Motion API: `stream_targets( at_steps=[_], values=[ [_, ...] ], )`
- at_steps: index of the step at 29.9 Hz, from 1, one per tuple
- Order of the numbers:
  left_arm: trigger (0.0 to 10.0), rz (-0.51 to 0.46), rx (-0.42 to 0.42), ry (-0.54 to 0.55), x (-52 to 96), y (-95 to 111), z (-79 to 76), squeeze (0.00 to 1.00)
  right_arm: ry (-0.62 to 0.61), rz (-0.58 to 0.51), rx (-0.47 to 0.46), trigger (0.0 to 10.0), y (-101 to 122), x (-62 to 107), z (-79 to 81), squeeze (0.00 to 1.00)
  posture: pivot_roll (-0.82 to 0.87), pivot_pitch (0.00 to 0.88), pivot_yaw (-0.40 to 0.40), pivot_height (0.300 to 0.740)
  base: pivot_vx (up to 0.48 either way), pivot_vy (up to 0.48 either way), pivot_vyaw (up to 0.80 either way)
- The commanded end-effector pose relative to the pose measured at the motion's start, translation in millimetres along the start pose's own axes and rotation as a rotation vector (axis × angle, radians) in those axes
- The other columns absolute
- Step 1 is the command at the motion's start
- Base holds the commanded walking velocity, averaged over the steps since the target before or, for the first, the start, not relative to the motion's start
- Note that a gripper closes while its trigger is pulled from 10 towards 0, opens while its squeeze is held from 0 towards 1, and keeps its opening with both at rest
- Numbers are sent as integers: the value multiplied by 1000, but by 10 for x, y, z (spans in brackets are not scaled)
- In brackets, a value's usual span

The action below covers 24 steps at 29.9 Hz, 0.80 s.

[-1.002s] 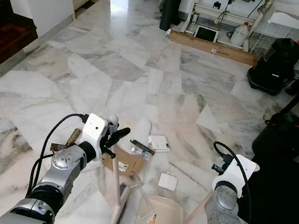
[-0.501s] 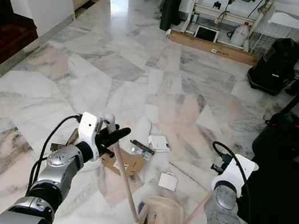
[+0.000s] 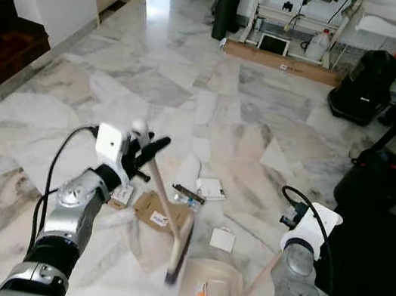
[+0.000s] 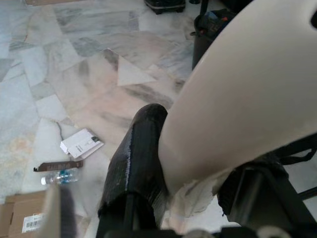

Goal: Sweep floor

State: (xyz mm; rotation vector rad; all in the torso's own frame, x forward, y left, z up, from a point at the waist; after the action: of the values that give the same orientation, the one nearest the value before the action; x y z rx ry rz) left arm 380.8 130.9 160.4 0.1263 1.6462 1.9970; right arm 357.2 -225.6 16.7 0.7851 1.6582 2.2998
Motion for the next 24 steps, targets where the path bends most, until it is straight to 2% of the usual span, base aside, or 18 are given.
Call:
stream_targets(
  at_steps=[1, 4, 11, 15, 18, 24],
  values=[
    [10000, -43, -53, -23, -25, 114, -77, 0, -12, 39, -45, 10000, -62, 8, -6, 0, 30, 53, -45, 740, 0, 0, 0],
    [10000, -87, -87, -11, -48, 250, -105, 0, -10, -11, -70, 10000, 62, -21, 3, 0, 29, 54, -45, 740, 0, 0, 0],
    [10000, -142, -119, 65, -72, 484, -13, 0, -31, -74, -84, 10000, 206, -51, -74, 0, 24, 56, -49, 740, 0, 0, 0],
    [10000, -97, -154, 117, -11, 393, 76, 0, -26, -138, -113, 10000, 354, -64, -70, 0, 22, 56, -51, 740, 0, 0, 0],
    [10000, -63, -168, 124, 36, 294, 60, 0, -25, -166, -126, 10000, 422, -66, -59, 0, 17, 57, -52, 740, 0, 0, 0],
    [10000, -36, -180, 147, 102, 239, 45, 0, 0, -236, -121, 10000, 558, -41, -22, 0, 12, 57, -53, 740, 0, 0, 0]
  ],
)
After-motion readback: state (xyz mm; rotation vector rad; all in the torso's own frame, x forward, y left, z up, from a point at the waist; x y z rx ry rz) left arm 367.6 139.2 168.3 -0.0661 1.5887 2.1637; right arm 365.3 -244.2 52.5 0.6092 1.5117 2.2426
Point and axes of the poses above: a point about 5 cm out from each wrist's last joint towards the gripper, its own x axis pointing back from the gripper into the wrist, its own y axis along the axis of the wrist's last joint, z = x × y, the point moved 5 cm from there along -x, pointing out of the wrist towards the gripper, and after that the axes turned 14 degrees about -x, right-handed, at the moved point
